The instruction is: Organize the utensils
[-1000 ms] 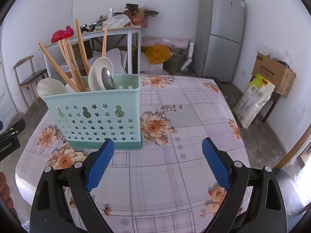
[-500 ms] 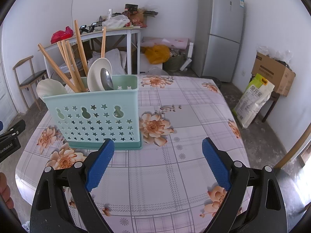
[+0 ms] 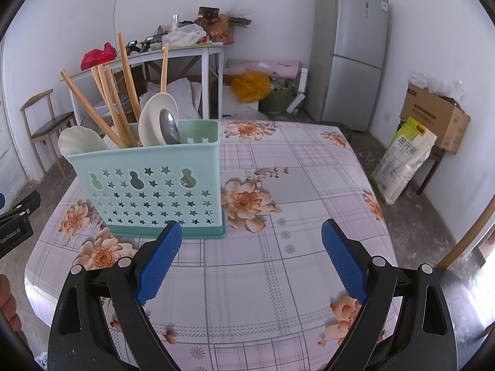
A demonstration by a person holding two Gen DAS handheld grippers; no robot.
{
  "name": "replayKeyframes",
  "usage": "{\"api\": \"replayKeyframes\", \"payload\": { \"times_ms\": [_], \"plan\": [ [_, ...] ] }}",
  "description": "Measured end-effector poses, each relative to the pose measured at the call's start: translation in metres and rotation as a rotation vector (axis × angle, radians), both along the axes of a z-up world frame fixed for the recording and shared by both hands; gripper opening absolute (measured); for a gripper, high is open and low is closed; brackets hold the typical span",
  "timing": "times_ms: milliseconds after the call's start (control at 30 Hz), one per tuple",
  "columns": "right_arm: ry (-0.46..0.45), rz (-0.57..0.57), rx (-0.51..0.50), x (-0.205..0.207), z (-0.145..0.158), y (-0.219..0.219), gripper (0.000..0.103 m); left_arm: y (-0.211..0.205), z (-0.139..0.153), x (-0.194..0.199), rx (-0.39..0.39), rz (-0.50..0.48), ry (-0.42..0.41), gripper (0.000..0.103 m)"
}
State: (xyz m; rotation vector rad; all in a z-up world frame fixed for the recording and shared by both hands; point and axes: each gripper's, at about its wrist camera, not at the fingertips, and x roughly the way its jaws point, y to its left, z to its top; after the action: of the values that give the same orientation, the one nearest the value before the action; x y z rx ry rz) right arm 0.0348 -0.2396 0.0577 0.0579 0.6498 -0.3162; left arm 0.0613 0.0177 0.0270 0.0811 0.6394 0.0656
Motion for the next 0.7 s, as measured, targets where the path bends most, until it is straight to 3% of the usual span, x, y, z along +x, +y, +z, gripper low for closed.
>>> {"api": "replayKeyframes", "payload": {
  "times_ms": [700],
  "plan": [
    [-0.003, -0.001, 0.003, -0.0006, 0.0001, -0.0022, 0.088, -0.0011, 0.0001, 0.0000, 0.001, -0.001, 0.000, 0.097]
  ]
}}
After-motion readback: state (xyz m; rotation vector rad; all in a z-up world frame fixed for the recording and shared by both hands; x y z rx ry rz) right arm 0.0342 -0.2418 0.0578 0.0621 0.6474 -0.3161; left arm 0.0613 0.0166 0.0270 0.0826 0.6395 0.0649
